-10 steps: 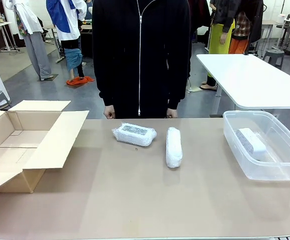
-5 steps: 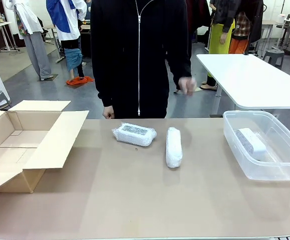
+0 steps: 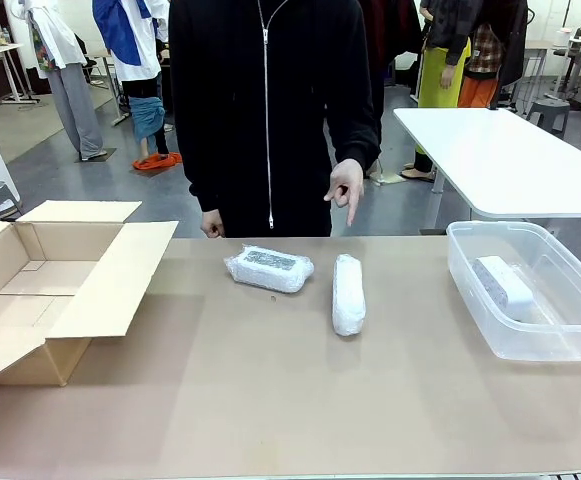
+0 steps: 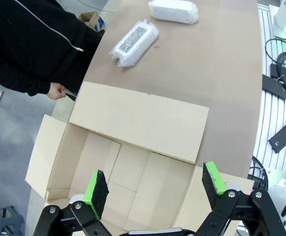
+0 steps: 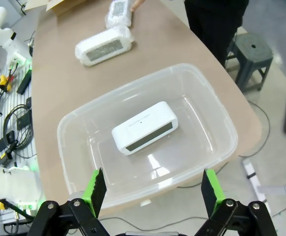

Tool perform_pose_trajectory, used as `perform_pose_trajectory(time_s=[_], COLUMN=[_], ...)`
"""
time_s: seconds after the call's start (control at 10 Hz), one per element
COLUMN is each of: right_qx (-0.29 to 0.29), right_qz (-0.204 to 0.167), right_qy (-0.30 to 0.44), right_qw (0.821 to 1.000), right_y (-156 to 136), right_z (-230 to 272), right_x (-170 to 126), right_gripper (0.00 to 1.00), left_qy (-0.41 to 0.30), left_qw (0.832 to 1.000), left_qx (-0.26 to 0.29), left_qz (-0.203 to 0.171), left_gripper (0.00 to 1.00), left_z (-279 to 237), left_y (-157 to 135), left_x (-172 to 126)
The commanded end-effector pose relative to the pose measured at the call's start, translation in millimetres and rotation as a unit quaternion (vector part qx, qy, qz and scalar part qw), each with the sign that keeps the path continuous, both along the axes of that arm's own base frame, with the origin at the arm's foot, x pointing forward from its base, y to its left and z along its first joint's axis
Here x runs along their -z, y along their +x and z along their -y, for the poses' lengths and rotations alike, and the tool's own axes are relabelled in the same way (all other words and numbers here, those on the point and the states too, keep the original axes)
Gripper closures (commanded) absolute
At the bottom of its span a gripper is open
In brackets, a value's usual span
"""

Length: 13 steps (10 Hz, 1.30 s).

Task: Separate and place wrapped and unwrapped clocks.
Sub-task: Pick up the Digital clock indicated by the person.

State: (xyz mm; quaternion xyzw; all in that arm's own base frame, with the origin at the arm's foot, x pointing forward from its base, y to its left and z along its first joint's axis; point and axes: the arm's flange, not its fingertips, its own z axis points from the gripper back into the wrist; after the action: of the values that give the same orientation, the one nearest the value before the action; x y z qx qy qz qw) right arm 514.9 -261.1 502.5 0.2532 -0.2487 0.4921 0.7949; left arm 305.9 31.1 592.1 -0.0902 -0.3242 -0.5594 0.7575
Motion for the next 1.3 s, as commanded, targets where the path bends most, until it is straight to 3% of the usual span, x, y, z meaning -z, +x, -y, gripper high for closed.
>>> perform_pose_trajectory(time_s=[0.0,1.2], right_qx=[-0.004,-0.004], right_qz=[0.002,0.002], right_qy=[-0.001,-0.001], right_qw=[1.0,1.0], right_y=[-0.4,-0.4], right_z=[-0.1,-0.1], right_x=[1.2,1.2], right_gripper=[0.0,0.0], left_qy=[-0.005,-0.005], left_qw=[1.0,1.0], left_qx=[0.01,0.01], left_qz=[0.001,0.001], left_gripper=[0.0,0.0], left_z=[-1.6,-1.6], left_y=[0.2,0.2], left_x=[0.2,0.2])
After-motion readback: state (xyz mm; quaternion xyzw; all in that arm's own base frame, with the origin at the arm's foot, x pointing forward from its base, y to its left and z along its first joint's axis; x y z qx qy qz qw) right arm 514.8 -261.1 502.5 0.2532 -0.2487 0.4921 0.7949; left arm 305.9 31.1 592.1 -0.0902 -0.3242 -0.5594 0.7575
